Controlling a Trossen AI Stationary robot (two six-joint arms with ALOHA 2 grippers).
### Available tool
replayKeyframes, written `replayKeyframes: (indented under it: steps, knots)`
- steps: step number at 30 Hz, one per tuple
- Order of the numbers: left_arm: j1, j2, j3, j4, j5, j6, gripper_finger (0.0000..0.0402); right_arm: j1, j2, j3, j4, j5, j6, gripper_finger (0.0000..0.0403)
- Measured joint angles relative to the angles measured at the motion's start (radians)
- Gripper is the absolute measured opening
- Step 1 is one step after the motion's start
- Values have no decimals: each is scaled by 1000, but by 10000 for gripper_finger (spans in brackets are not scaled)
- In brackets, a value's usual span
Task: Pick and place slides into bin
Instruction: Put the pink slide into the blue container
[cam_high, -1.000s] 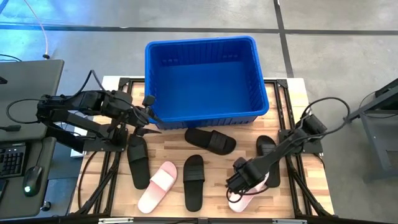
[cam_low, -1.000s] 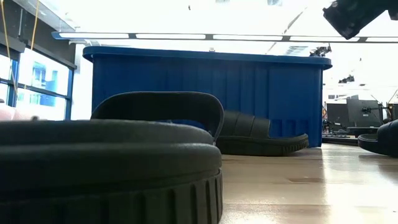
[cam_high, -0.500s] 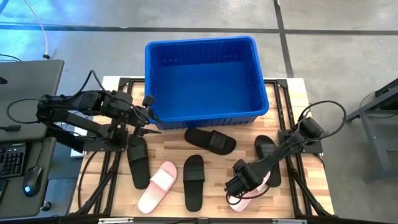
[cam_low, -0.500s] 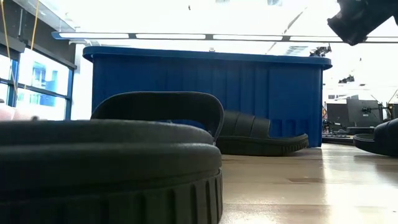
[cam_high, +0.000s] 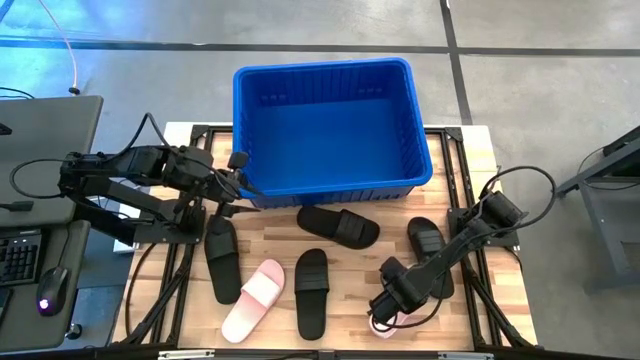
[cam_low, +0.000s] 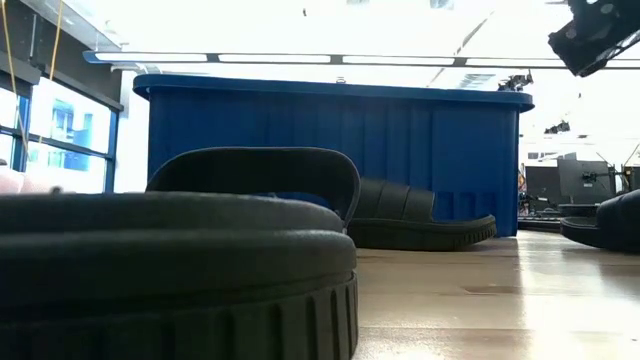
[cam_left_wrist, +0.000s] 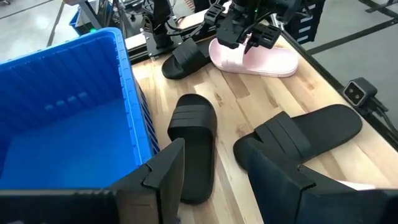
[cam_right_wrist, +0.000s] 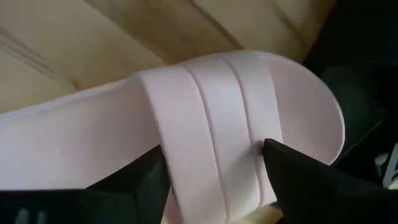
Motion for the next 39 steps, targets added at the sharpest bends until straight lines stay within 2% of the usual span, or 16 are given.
replayKeyframes:
  steps: [4,10,12,15,17,19,28,34,36,39]
  knots:
    - [0,0,0,0,-23,0,156,0,0,0,-3,42,-3,178]
    - [0,0,0,0,-28,0,156,0,0,0,17,50,-20,41]
    - [0,0,0,0,-28,0,156,2,0,0,46,57,-34,12]
    - [0,0,0,0,-28,0,156,5,1,18,99,87,-51,17]
    - [0,0,0,0,-28,0,156,4,3,65,132,95,-83,7]
    - [0,0,0,0,-28,0,156,4,3,138,131,147,-129,4]
    - [0,0,0,0,-27,-1,156,-2,2,634,122,620,-501,2]
    - [0,0,0,0,-27,-9,156,-6,1,932,138,820,-852,1]
    - [0,0,0,0,-26,-31,156,-14,-13,965,172,882,-969,1]
    - [0,0,0,1,-21,-53,156,-43,-69,912,269,988,-1178,1]
